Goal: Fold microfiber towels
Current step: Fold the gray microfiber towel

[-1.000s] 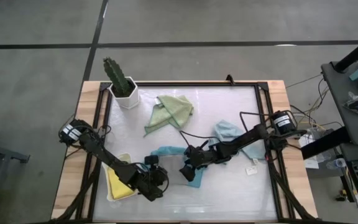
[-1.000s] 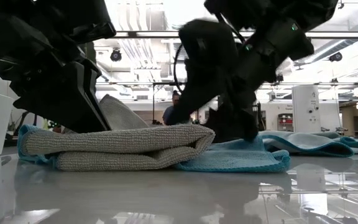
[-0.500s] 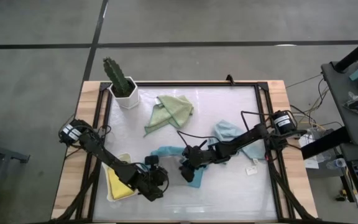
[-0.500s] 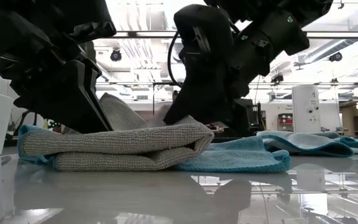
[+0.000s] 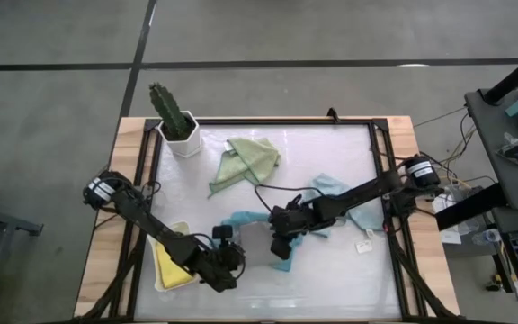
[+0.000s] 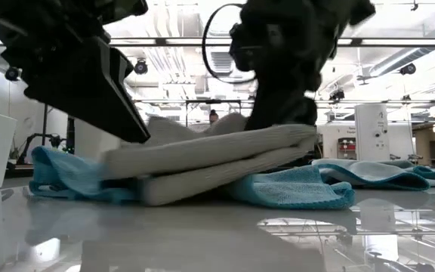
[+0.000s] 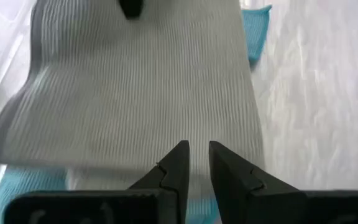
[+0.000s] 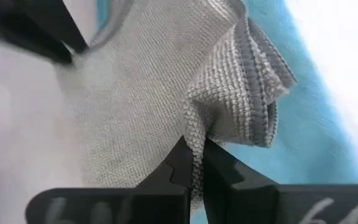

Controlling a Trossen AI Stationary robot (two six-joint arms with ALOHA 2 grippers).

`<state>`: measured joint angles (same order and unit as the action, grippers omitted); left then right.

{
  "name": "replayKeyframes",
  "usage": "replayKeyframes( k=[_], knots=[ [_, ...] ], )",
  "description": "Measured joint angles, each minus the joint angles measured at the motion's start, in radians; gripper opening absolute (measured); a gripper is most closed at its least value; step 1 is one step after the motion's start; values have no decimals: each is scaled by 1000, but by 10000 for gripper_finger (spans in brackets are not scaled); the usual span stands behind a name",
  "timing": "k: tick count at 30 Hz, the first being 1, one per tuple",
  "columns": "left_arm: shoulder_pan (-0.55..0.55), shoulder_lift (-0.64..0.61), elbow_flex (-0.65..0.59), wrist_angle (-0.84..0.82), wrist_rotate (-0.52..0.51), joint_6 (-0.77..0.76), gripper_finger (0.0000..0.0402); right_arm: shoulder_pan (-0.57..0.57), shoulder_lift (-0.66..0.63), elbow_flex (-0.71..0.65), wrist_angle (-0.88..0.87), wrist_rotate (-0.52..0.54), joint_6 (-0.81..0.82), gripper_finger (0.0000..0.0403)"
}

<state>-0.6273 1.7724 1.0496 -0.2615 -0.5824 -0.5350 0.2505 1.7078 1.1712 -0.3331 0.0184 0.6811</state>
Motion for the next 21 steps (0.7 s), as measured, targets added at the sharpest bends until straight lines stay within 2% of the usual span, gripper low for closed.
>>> replayKeyframes(
  k=[5, 11, 15, 21],
  knots=[
    [4, -9, -1, 3, -23, 1, 47, -2, -4, 116, -300, 7, -94, 9],
    [15, -9, -10, 15, -27, 0, 47, -2, -4, 199, -477, 8, -124, 9],
    [25, -9, -25, 15, -28, -6, 47, -2, -4, 213, -548, 9, -124, 9],
    [48, -9, -49, 7, -29, -9, 47, -2, -4, 200, -553, 28, -121, 9]
  ],
)
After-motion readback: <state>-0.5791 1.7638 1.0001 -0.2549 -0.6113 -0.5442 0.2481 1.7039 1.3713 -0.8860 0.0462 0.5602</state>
